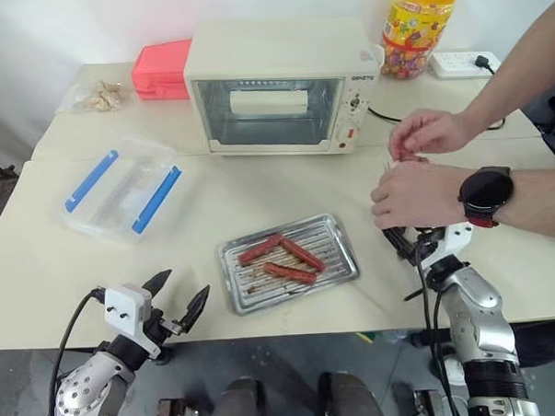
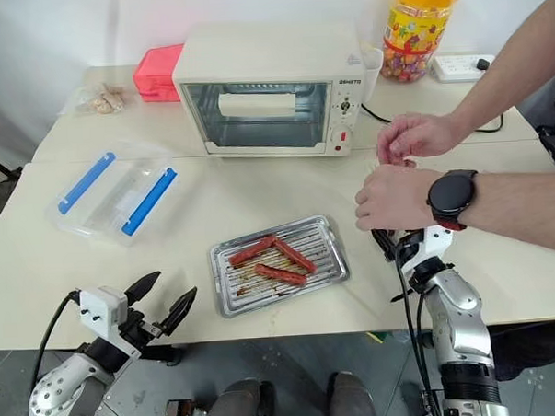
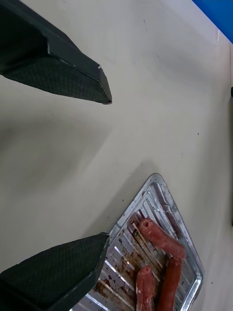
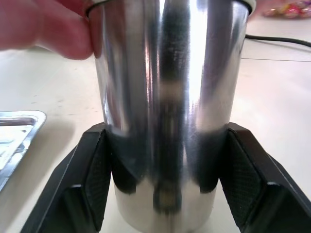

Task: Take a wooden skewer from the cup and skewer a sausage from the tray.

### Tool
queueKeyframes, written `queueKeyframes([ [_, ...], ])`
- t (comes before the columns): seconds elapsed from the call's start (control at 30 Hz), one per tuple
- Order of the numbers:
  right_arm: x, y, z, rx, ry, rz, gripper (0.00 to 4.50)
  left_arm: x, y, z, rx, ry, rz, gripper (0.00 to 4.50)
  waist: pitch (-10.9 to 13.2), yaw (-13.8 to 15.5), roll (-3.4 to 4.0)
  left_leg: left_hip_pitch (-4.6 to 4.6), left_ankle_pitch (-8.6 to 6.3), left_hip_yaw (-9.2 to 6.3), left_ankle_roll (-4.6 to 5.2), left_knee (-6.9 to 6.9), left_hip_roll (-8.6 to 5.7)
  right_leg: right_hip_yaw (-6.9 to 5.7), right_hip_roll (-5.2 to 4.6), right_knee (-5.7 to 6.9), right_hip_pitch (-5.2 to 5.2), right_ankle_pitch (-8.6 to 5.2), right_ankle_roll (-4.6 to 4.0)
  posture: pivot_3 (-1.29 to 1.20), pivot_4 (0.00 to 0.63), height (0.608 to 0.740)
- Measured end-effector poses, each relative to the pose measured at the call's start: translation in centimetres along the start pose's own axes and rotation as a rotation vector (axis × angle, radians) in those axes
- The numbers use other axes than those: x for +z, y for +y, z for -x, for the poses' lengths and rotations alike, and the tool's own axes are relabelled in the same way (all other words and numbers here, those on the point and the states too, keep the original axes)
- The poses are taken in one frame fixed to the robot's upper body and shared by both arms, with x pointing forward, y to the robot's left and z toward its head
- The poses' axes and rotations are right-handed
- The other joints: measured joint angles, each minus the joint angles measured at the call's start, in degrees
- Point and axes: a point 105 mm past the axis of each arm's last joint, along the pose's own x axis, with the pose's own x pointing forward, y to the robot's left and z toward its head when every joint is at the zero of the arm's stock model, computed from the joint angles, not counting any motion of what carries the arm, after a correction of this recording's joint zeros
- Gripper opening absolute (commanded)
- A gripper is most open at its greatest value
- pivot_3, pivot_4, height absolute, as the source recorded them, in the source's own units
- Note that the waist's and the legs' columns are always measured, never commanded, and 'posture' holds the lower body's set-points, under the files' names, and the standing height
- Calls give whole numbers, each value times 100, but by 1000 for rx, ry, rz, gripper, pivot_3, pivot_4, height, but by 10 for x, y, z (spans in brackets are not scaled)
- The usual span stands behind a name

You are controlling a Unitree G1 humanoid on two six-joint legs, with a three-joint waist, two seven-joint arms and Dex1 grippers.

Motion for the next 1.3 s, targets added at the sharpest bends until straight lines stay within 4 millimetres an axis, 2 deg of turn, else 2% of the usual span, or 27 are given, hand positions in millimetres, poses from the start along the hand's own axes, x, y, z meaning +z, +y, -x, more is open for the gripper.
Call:
queueKeyframes([
  [0.4,9,-32,26,-161,-42,60,2679,6,0,-5,-31,-16,-18,4500,0,-6,1,1,0,4,0,-1,0,1,1,0,0,0,0,0,150,740],
  [0.57,5,-51,34,-220,-30,103,2679,4,-1,-8,-44,-8,-9,4500,0,-6,1,3,0,5,0,-1,0,0,1,1,1,0,0,0,150,740],
  [0.7,3,-69,35,-278,-20,122,2679,3,-2,-10,-53,-4,-3,4500,0,-4,1,4,0,7,0,1,0,-2,0,2,0,0,0,0,150,740],
  [0.97,4,-93,30,-364,-32,169,2679,1,-2,-12,-52,10,9,4500,0,-19,1,6,1,11,0,1,0,-4,1,3,0,0,0,0,150,740],
  [1.3,3,-113,30,-443,-20,186,2679,0,-1,-11,-39,12,12,4500,0,-14,1,5,1,10,1,3,1,-3,1,2,3,0,0,0,150,740],
])
